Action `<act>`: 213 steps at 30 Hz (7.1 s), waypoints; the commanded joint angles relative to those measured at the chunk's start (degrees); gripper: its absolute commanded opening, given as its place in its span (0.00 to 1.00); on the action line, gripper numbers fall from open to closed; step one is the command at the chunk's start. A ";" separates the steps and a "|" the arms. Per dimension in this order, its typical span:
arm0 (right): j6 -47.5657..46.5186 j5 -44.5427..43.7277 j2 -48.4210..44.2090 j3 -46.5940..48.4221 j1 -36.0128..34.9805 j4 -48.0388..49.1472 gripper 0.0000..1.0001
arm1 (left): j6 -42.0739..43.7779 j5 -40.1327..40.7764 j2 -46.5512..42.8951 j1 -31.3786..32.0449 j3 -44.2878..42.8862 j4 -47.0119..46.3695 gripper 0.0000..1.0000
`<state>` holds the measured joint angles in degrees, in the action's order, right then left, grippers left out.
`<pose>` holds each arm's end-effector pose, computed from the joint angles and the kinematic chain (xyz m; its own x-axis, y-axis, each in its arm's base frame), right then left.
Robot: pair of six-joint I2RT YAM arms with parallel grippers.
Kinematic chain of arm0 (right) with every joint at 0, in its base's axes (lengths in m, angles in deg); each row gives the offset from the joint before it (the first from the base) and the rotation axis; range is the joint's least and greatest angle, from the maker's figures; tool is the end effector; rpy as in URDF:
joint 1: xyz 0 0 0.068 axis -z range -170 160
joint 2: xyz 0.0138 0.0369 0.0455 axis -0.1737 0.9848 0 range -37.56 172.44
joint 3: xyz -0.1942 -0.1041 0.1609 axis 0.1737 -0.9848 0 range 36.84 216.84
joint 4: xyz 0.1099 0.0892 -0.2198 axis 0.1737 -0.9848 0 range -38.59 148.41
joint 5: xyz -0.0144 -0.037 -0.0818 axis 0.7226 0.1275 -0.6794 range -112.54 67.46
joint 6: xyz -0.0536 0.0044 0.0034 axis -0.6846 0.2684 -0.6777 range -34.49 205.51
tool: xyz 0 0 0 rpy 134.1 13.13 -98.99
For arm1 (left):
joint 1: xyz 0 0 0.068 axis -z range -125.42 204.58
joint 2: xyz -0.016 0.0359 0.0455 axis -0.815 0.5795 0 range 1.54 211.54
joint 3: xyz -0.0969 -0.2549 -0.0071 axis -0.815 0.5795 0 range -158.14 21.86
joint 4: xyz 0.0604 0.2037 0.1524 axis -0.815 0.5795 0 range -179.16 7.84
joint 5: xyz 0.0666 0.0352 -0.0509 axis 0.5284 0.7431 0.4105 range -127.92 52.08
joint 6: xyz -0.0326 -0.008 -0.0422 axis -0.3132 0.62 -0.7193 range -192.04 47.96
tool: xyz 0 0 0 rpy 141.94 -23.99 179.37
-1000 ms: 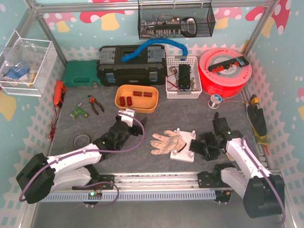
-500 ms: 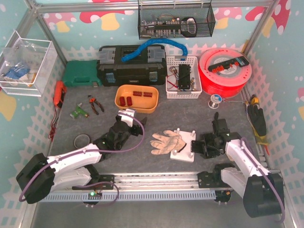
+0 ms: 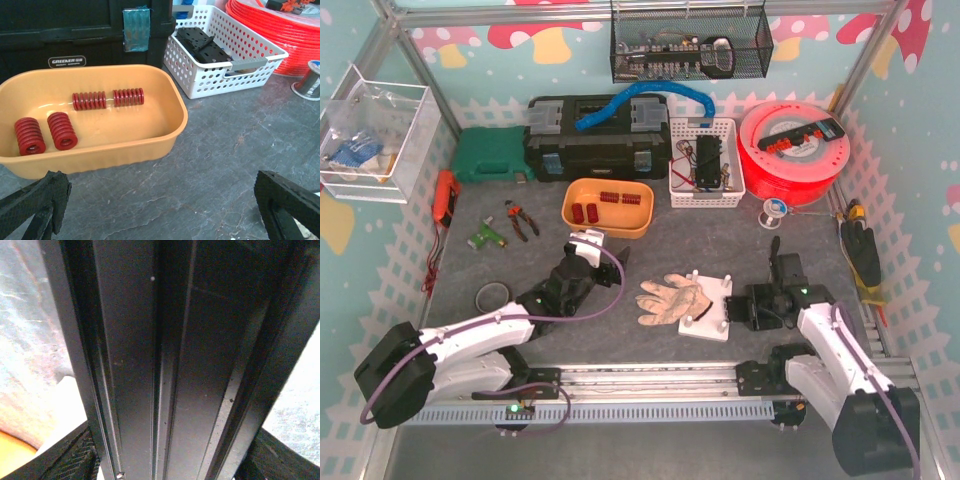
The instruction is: Install the large spring
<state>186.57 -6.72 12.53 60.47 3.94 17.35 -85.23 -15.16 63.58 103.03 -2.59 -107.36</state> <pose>0.1362 0.0242 0.1606 -0.0253 0.9469 0.3205 0.9411 -0.0856 0.3271 0.1615 -0.1612 0.2093 -0.3168 0.0401 -0.9477 0.3860 0.9181 -0.0902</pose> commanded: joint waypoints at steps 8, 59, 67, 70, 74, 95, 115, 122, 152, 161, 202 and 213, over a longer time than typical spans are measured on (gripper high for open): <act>-3.01 -14.82 -6.34 6.62 -0.38 -1.06 0.28 | 0.52 -0.28 0.98 0.60 -0.51 0.06 0.99; -26.84 -27.40 27.04 16.48 0.19 28.05 0.89 | -0.06 1.76 -2.76 0.60 1.84 -1.04 0.99; -42.67 -24.84 16.42 16.61 1.52 25.54 0.99 | 1.67 -1.95 -1.72 0.60 1.64 -1.93 0.99; -54.44 -22.49 11.81 17.86 1.55 26.65 0.99 | 2.41 -4.38 -1.04 0.60 1.50 -2.22 0.98; -65.89 -16.36 8.46 18.76 1.52 29.08 0.99 | 2.82 -11.26 0.71 0.62 1.68 -4.15 0.96; -70.00 -1.71 5.04 3.25 1.38 52.54 0.96 | 10.77 -25.29 19.60 10.14 -6.47 -1.98 0.37; -69.24 -3.64 4.02 1.58 1.35 53.37 0.95 | 8.53 -32.29 31.24 14.72 -11.15 -3.08 0.52; -69.24 -3.96 3.89 1.47 1.37 53.35 0.95 | 8.62 -30.96 33.82 14.81 -11.99 -3.41 0.46; -70.28 -7.86 3.53 1.99 -1.88 53.07 0.92 | -0.33 4.22 11.70 13.29 -10.46 2.94 0.00; -74.81 -19.12 2.52 3.62 -11.62 52.21 0.90 | -16.94 1.42 0.32 -7.55 -9.92 15.83 0.00; -75.39 -17.97 3.20 5.47 -14.42 51.00 0.91 | -27.70 -4.71 -6.93 -37.45 -6.04 23.90 0.99; -75.08 -17.18 4.86 5.02 -15.09 51.85 0.99 | -20.62 -14.33 3.92 -34.20 -18.84 25.31 0.89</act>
<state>111.27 -24.17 16.33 64.43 -10.42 68.73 -110.23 -25.87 63.10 66.57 -16.01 -83.69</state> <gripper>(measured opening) 0.985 0.914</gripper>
